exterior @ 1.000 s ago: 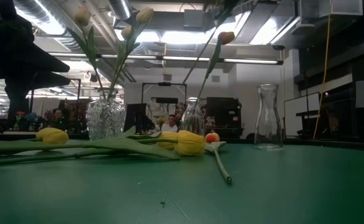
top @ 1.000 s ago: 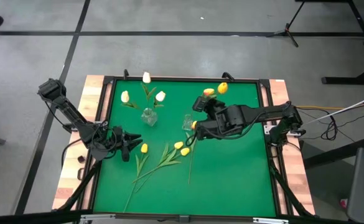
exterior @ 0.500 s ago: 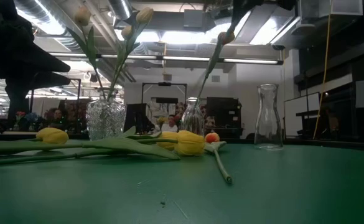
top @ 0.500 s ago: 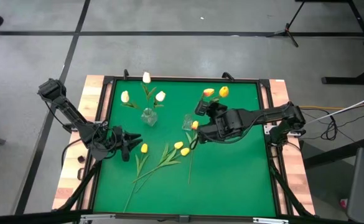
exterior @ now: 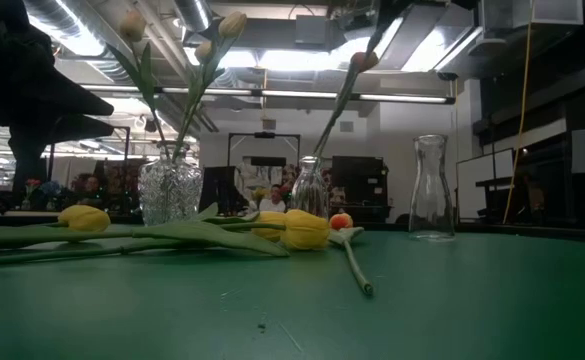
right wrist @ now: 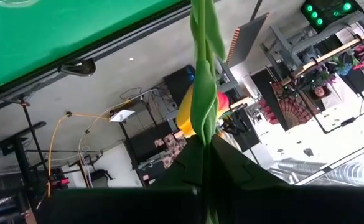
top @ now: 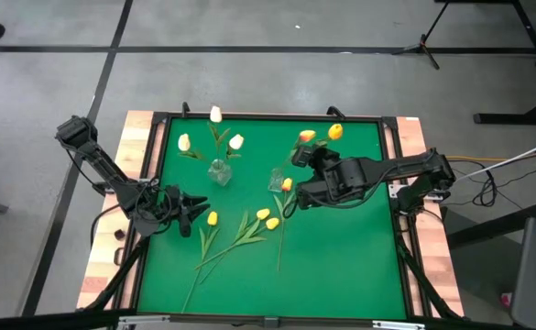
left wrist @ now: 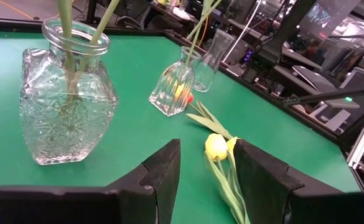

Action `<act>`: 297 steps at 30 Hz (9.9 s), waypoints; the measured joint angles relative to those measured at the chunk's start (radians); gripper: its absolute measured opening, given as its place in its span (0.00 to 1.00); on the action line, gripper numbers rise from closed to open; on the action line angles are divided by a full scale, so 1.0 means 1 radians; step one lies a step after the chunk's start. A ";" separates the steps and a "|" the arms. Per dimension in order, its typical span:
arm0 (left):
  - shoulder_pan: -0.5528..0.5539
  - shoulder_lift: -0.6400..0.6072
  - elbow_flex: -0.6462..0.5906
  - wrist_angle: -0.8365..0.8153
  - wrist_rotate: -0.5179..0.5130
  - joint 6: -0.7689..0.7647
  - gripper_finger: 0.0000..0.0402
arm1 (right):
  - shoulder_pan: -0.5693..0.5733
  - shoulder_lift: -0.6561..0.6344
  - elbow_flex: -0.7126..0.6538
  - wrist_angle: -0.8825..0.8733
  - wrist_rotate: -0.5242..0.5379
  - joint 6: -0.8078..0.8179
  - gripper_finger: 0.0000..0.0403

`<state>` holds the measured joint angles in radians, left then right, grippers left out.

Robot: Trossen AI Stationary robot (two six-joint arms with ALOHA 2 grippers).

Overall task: Sort flowers into vase by color
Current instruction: Put the bottom yellow red flower into the middle transparent vase, then put the yellow red flower into the middle transparent vase

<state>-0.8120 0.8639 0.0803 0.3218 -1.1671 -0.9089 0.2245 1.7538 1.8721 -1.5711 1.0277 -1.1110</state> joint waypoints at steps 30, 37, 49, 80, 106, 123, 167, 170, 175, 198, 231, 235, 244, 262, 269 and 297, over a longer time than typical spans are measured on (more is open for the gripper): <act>0.000 0.000 0.000 -0.025 -0.003 0.002 0.37 | 0.005 0.020 0.000 0.062 -0.042 -0.203 0.03; 0.000 0.000 0.000 -0.052 -0.004 0.001 0.37 | -0.024 0.054 0.001 0.103 -0.048 -0.254 0.03; 0.000 0.000 0.000 -0.053 -0.003 -0.001 0.37 | -0.022 0.053 0.000 0.062 -0.052 -0.231 0.03; 0.000 0.000 0.000 -0.075 -0.024 -0.001 0.37 | -0.101 0.144 0.000 0.377 -0.181 -0.466 0.07; 0.000 0.000 0.000 -0.077 -0.029 -0.001 0.37 | -0.127 0.142 0.000 0.395 -0.326 -0.152 0.45; 0.000 0.000 0.000 -0.076 -0.056 -0.001 0.37 | -0.126 0.128 0.118 0.366 -0.543 0.124 0.61; -0.008 0.000 0.000 0.169 0.214 0.105 0.37 | 0.229 0.129 -0.020 0.427 -1.047 1.292 0.60; -0.014 0.000 0.000 0.267 0.251 0.208 0.37 | 0.228 0.128 -0.019 0.436 -1.057 1.291 0.60; -0.014 0.000 0.000 0.418 0.344 0.360 0.37 | 0.227 0.085 -0.019 0.507 -1.118 1.233 0.60; 0.015 0.000 0.000 0.729 0.599 0.755 0.37 | 0.362 -0.287 -0.019 0.246 -0.823 1.507 0.60; 0.150 -0.580 0.000 0.328 0.983 0.473 0.37 | 0.338 -0.421 -0.959 1.171 -0.041 2.333 0.60; 0.178 -0.581 0.000 0.301 1.001 0.448 0.37 | 0.260 -0.350 -0.959 1.330 -0.134 2.338 0.60; 0.211 -0.581 0.000 0.284 0.970 0.540 0.37 | 0.211 -0.238 -0.958 1.244 -0.260 2.555 0.60; 0.211 -0.581 0.000 0.273 0.895 0.631 0.37 | 0.145 0.070 -0.836 1.264 -0.281 2.520 0.60; 0.211 -0.581 0.000 0.254 0.892 0.630 0.37 | 0.127 0.174 -0.760 1.247 -0.321 2.517 0.60; 0.211 -0.581 0.000 0.228 0.888 0.625 0.37 | 0.130 0.261 -0.733 1.137 -0.351 2.595 0.60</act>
<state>-0.6014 0.2830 0.0803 0.5500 -0.2794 -0.2844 0.3550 2.0148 1.1389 -0.4339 0.6769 1.4841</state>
